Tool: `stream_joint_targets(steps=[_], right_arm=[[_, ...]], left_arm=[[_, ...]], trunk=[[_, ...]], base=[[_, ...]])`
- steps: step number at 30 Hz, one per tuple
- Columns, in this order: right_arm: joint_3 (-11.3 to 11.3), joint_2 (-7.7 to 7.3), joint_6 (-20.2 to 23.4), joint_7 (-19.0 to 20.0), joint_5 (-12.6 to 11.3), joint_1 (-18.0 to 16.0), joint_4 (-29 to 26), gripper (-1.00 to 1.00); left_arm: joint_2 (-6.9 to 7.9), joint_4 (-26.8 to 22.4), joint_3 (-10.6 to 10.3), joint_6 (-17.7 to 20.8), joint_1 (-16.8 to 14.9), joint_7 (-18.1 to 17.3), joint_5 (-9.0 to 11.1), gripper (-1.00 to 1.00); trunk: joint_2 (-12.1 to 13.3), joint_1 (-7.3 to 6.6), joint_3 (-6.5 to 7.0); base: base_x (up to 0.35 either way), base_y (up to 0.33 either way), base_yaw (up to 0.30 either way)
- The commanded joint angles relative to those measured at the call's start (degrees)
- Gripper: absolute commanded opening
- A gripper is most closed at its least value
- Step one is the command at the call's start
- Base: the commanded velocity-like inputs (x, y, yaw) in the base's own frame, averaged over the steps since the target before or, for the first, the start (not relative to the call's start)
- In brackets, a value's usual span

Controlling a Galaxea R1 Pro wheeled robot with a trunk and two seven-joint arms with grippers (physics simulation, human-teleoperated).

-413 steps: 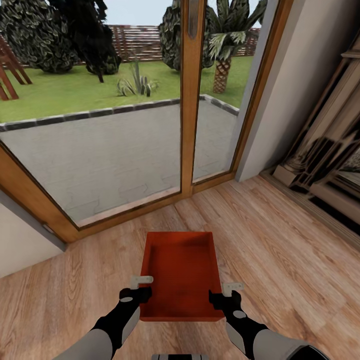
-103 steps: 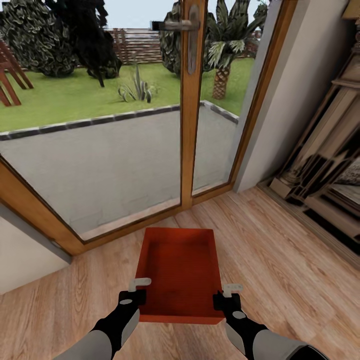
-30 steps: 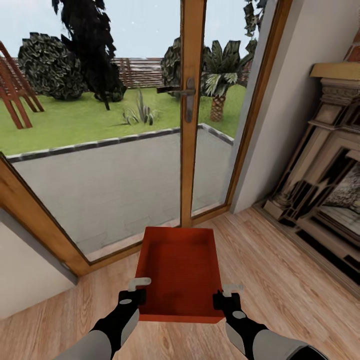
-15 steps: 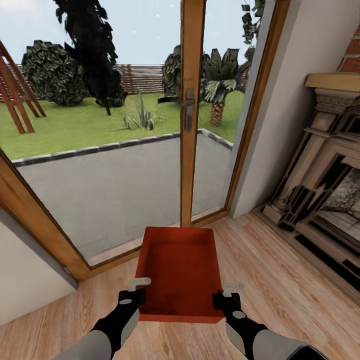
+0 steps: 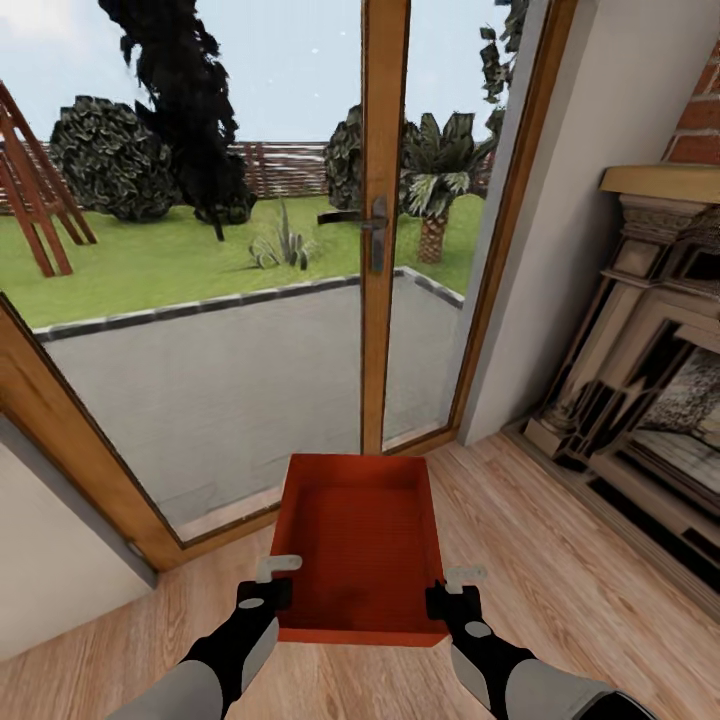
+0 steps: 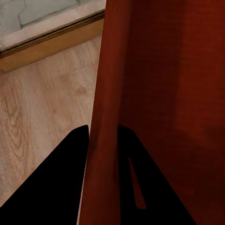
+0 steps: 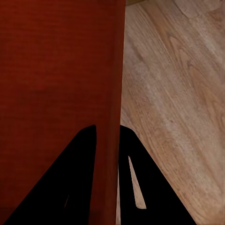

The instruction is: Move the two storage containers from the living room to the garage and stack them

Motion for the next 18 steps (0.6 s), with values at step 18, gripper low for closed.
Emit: stream_joint_targets(steps=[18], right_arm=[[0.20,-0.01,-0.39,-0.11,-1.37,-0.02,0.46,-1.00]], left_arm=[[0.07,-1.68,1.37,0.23,-0.05,0.44,-0.71,-1.00]], trunk=[[7.20,-3.96,4.87]], base=[[0.000,0.000,0.000]])
